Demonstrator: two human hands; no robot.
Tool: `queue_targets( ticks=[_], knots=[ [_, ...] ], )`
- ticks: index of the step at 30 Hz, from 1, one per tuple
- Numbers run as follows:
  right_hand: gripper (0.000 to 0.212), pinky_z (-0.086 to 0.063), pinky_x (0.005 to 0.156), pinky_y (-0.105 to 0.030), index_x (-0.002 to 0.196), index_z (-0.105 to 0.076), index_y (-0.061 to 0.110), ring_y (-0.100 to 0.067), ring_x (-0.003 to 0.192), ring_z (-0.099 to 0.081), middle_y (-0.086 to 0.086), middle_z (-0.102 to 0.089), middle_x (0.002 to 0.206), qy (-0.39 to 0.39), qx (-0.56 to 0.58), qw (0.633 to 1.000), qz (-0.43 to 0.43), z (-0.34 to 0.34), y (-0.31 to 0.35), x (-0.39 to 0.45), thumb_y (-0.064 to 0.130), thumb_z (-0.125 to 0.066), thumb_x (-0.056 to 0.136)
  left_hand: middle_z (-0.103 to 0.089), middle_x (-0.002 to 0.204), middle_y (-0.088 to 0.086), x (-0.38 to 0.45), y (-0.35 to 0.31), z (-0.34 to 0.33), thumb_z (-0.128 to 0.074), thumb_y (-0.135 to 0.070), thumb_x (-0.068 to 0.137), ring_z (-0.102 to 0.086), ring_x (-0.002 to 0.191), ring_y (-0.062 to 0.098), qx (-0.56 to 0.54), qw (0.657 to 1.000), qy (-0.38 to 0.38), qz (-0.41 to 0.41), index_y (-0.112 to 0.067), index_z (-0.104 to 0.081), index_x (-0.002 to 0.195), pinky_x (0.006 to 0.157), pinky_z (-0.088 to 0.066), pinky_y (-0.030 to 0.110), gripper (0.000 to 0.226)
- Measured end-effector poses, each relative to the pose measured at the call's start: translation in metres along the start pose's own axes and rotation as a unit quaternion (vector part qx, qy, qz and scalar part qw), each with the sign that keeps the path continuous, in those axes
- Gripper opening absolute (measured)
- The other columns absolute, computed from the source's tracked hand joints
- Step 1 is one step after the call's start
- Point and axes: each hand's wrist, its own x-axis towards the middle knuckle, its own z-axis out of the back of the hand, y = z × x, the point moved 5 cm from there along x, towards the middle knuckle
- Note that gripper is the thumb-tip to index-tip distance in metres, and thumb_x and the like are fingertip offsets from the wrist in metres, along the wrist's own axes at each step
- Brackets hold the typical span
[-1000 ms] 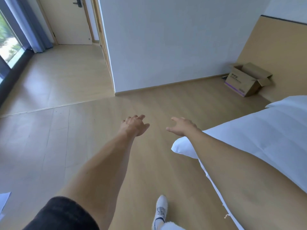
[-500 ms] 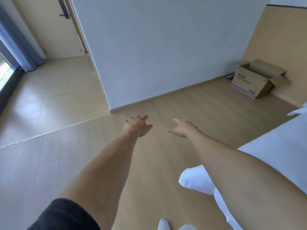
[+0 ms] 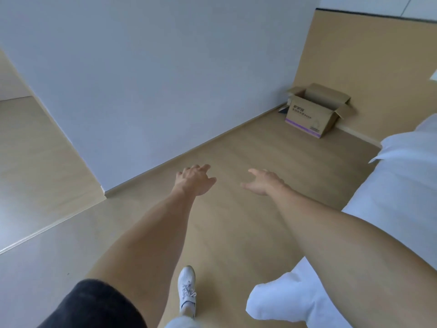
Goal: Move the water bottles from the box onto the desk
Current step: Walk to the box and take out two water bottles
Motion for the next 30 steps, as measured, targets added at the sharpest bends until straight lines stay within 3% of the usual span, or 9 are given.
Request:
queue_targets(
  ticks=[13, 26, 30],
  knots=[
    [0.078, -0.033, 0.114, -0.039, 0.153, -0.031, 0.039, -0.027, 0.143, -0.036, -0.004, -0.036, 0.157, -0.032, 0.042, 0.990, -0.132, 0.099, 0.029, 0.192, 0.066, -0.059, 0.085, -0.043, 0.153, 0.004, 0.268, -0.028, 0.092, -0.039, -0.056, 0.099, -0.038, 0.140, 0.031, 0.029, 0.990, 0.024, -0.138, -0.034, -0.031, 0.154, 0.111, -0.031, 0.046, 0.061],
    [0.074, -0.034, 0.107, -0.045, 0.151, -0.034, 0.035, -0.031, 0.138, -0.039, -0.009, -0.041, 0.150, -0.066, 0.047, 0.976, -0.202, 0.167, -0.057, 0.364, 0.061, -0.058, 0.086, -0.037, 0.158, -0.001, 0.461, -0.155, 0.099, -0.040, -0.053, 0.099, -0.033, 0.145, 0.024, 0.080, 0.967, 0.046, -0.236, -0.033, -0.031, 0.155, 0.116, -0.025, 0.045, 0.059],
    [0.074, -0.027, 0.111, -0.046, 0.153, -0.028, 0.038, -0.030, 0.144, -0.029, -0.007, -0.031, 0.158, -0.074, 0.031, 0.979, -0.186, 0.203, -0.092, 0.429, 0.059, -0.057, 0.088, -0.033, 0.160, -0.004, 0.531, -0.208, 0.110, -0.040, -0.055, 0.099, -0.029, 0.148, 0.023, 0.113, 0.961, 0.042, -0.248, -0.035, -0.030, 0.155, 0.119, -0.023, 0.047, 0.060]
  ],
)
